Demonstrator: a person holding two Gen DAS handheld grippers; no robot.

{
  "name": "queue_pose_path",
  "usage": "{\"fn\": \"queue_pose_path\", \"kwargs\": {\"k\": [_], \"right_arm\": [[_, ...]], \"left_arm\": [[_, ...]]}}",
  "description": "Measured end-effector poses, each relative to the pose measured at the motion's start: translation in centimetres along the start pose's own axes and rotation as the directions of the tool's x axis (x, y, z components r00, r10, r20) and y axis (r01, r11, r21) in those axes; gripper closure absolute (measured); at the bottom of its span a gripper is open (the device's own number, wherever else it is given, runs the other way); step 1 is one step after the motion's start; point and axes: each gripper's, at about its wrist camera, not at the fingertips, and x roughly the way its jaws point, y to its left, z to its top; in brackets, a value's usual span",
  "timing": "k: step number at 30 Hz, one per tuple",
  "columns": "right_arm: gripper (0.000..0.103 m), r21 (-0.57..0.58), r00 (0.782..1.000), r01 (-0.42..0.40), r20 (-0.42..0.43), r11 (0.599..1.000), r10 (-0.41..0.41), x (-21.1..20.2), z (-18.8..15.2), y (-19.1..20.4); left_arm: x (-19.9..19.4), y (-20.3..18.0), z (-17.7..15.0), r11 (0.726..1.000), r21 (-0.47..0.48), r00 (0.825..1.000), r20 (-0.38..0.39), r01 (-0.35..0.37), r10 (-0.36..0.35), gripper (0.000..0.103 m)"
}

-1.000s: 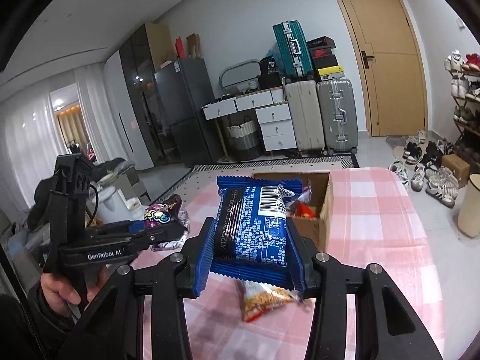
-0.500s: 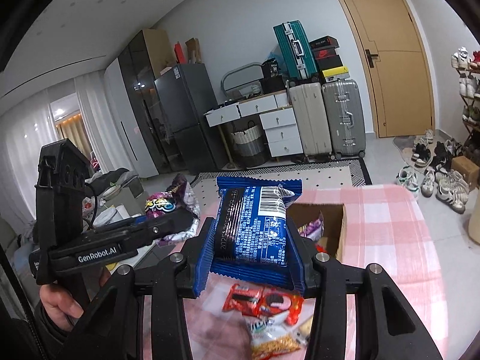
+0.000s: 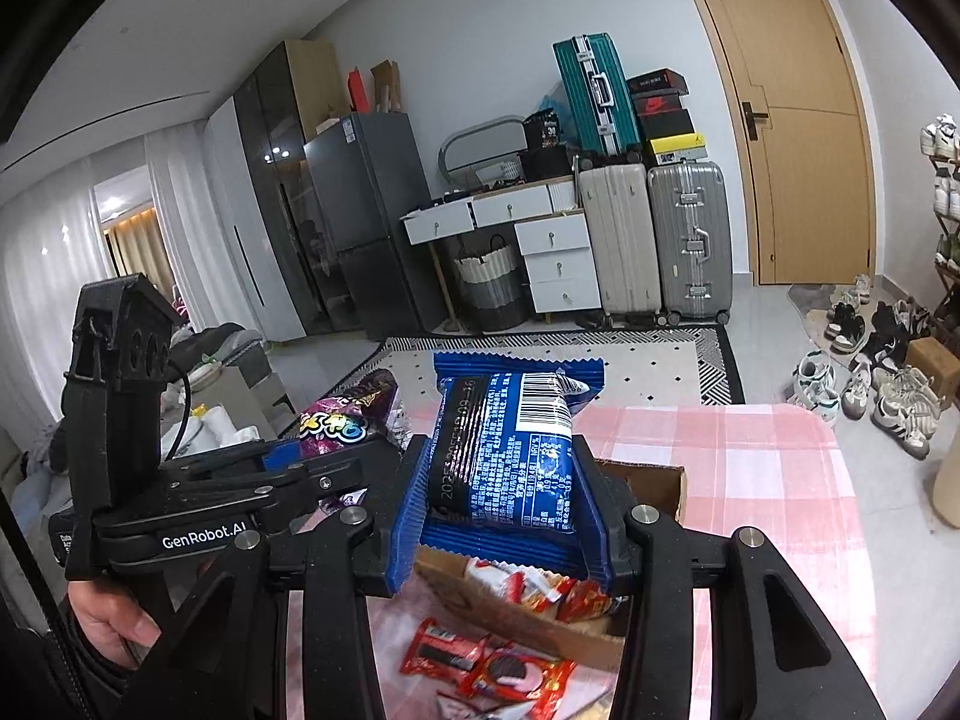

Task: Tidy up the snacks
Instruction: 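Lift and carry the blue pack and purple bag over the SF box with both tools, then open both tools to drop the blue pack and purple bag into the box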

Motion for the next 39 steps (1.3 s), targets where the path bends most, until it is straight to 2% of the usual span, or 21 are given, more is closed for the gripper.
{"fn": "queue_pose_path", "kwargs": {"k": [11,20,23,25,27,28,31,39], "right_arm": [[0.059,0.01,0.996,0.045,-0.077,0.999,-0.044,8.1,0.1,-3.5],[0.059,0.035,0.993,0.043,-0.114,0.998,-0.039,12.6,-1.4,-6.0],[0.059,0.046,0.991,0.04,-0.128,0.998,-0.034,13.6,-1.7,-6.6],[0.054,0.044,0.99,0.049,-0.134,0.998,-0.043,14.0,-1.8,-6.9],[0.05,0.034,0.989,0.057,-0.141,0.998,-0.052,14.0,-1.9,-7.0],[0.05,0.012,0.987,0.085,-0.141,0.996,-0.083,13.8,-1.8,-6.7],[0.045,-0.016,0.989,0.095,-0.111,0.995,-0.096,12.7,-1.7,-6.2],[0.041,-0.007,0.994,0.101,-0.044,0.995,-0.102,8.2,-1.2,-5.4]], "left_arm": [[9.7,2.8,1.9,1.0,-0.015,0.998,-0.067,-0.009,0.008,0.057],[16.7,5.3,0.7,0.999,-0.033,0.991,-0.135,-0.01,0.006,0.056],[18.1,5.2,0.4,0.999,-0.028,0.989,-0.148,-0.017,0.012,0.052],[18.9,5.2,0.2,0.999,-0.03,0.985,-0.169,-0.032,0.027,0.046],[19.4,5.3,0.2,0.999,-0.042,0.984,-0.178,-0.031,0.023,0.041],[19.3,5.4,0.1,0.998,-0.044,0.985,-0.17,-0.037,0.029,0.035],[18.5,5.7,-0.1,0.998,-0.044,0.989,-0.142,-0.05,0.043,0.025],[14.0,4.4,-1.1,0.998,-0.025,0.994,-0.095,-0.058,0.055,0.023]]}}
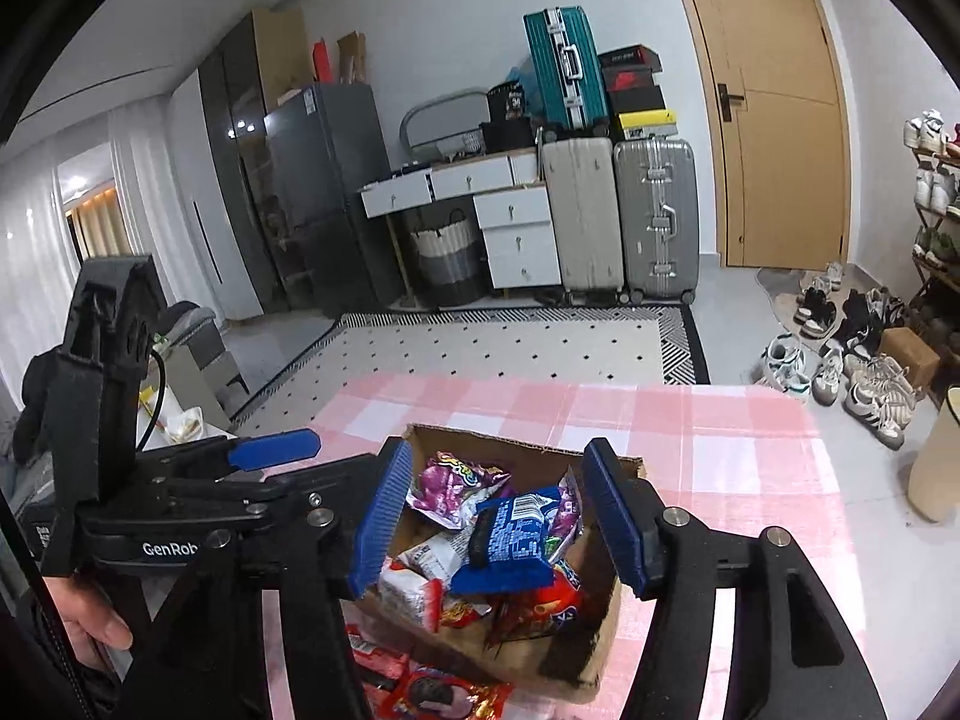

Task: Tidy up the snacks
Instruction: 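Open both tools to drop the blue pack and purple bag into the box, then move the right tool to the cracker pack beside the box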

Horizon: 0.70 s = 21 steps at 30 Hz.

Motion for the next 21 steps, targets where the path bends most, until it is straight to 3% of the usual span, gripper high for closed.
{"fn": "queue_pose_path", "kwargs": {"k": [15,21], "right_arm": [[0.027,-0.052,0.993,0.056,0.108,0.997,-0.05,-11.1,-1.6,1.9],[0.019,-0.036,0.99,0.052,0.131,0.998,-0.046,-14.9,-3.0,2.4]], "left_arm": [[-8.9,-1.6,-4.0,1.0,0.001,0.997,0.074,0.021,-0.021,0.02],[-11.3,-2.3,-6.2,1.0,-0.001,0.994,0.103,0.026,-0.025,0.014]]}}
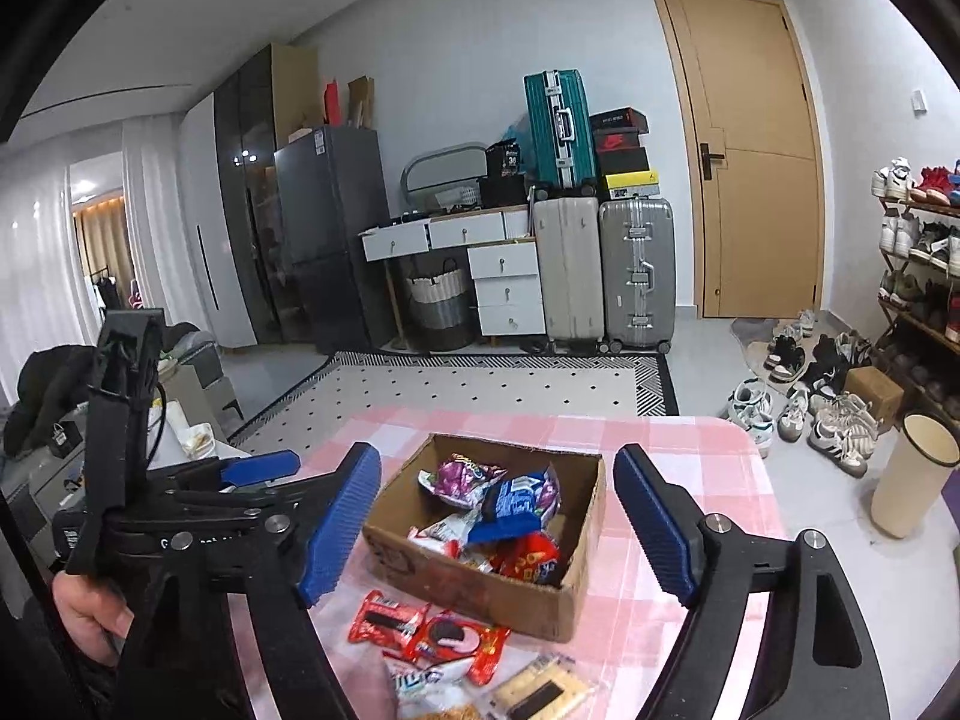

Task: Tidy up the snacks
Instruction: 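Move the right tool to the cracker pack beside the box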

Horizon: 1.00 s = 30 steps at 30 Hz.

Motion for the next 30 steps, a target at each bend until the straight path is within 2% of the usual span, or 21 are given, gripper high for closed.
{"fn": "queue_pose_path", "kwargs": {"k": [2,4,10,13,24,30], "right_arm": [[0.017,-0.003,1.0,0.008,0.019,1.0,-0.008,-1.6,-0.5,0.4],[0.016,-0.003,1.0,0.011,0.029,1.0,-0.011,-2.8,-0.8,0.5],[0.012,0.0,0.997,-0.025,0.078,1.0,0.025,-6.1,-3.1,1.0],[0.01,0.014,0.995,-0.017,0.095,1.0,0.015,-7.3,-4.2,0.7],[0.009,0.084,1.0,0.009,-0.021,0.996,-0.007,-5.6,-9.1,-0.8],[0.009,0.108,0.994,0.013,-0.11,0.994,-0.002,-2.2,-12.0,-1.5]], "left_arm": [[-0.7,-0.4,-0.5,1.0,0.007,1.0,0.006,0.002,-0.002,0.01],[-1.6,-0.7,-1.2,1.0,0.018,1.0,0.02,-0.005,0.005,0.001],[-3.1,-0.5,-3.4,1.0,0.004,1.0,0.023,-0.008,0.008,0.001],[-3.6,-0.2,-4.4,1.0,0.006,1.0,0.026,-0.006,0.006,0.001],[-3.6,0.4,-8.6,1.0,-0.006,1.0,-0.012,0.006,-0.006,0.001],[-2.3,0.3,-10.3,0.999,0.051,0.998,-0.057,0.014,-0.011,0.001]]}}
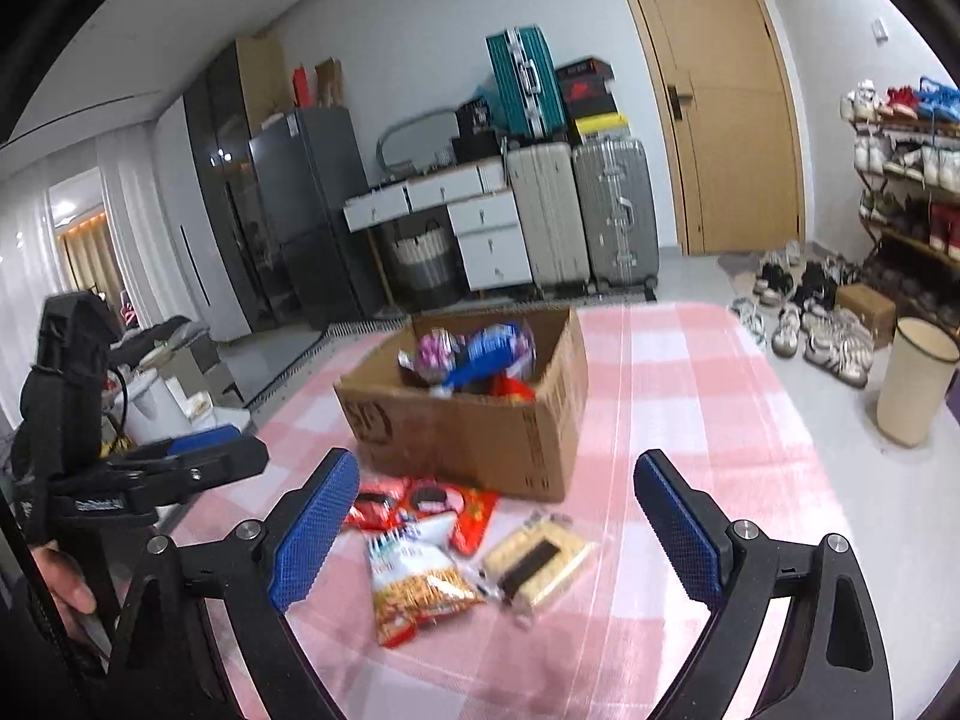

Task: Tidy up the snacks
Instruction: 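Move the right tool to the cracker pack beside the box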

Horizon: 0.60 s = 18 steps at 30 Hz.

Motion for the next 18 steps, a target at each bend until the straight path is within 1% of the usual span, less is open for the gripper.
{"fn": "queue_pose_path", "kwargs": {"k": [2,5,8,12,18], "right_arm": [[0.009,0.008,1.0,-0.004,-0.024,1.0,0.004,1.1,-0.8,-0.3],[0.009,0.032,0.998,0.014,-0.069,0.999,-0.012,2.7,-2.3,-1.0],[0.009,0.062,0.993,0.029,-0.118,0.998,-0.022,4.5,-3.0,-1.9],[0.009,0.09,0.981,0.051,-0.191,0.995,-0.033,7.1,-4.0,-2.7],[0.009,0.121,0.966,0.06,-0.258,0.991,-0.027,9.8,-4.6,-3.4]], "left_arm": [[0.2,-0.1,-0.3,1.0,0.004,1.0,0.001,0.009,-0.009,0.001],[0.6,-0.2,-0.9,1.0,0.007,1.0,-0.007,0.023,-0.023,0.001],[1.3,-0.1,-1.6,1.0,0.015,0.999,-0.024,0.027,-0.026,0.001],[2.2,0.3,-2.0,1.0,0.013,0.998,-0.052,0.026,-0.025,0.001],[3.0,1.3,-2.4,1.0,-0.002,0.998,-0.066,0.023,-0.023,0.001]]}}
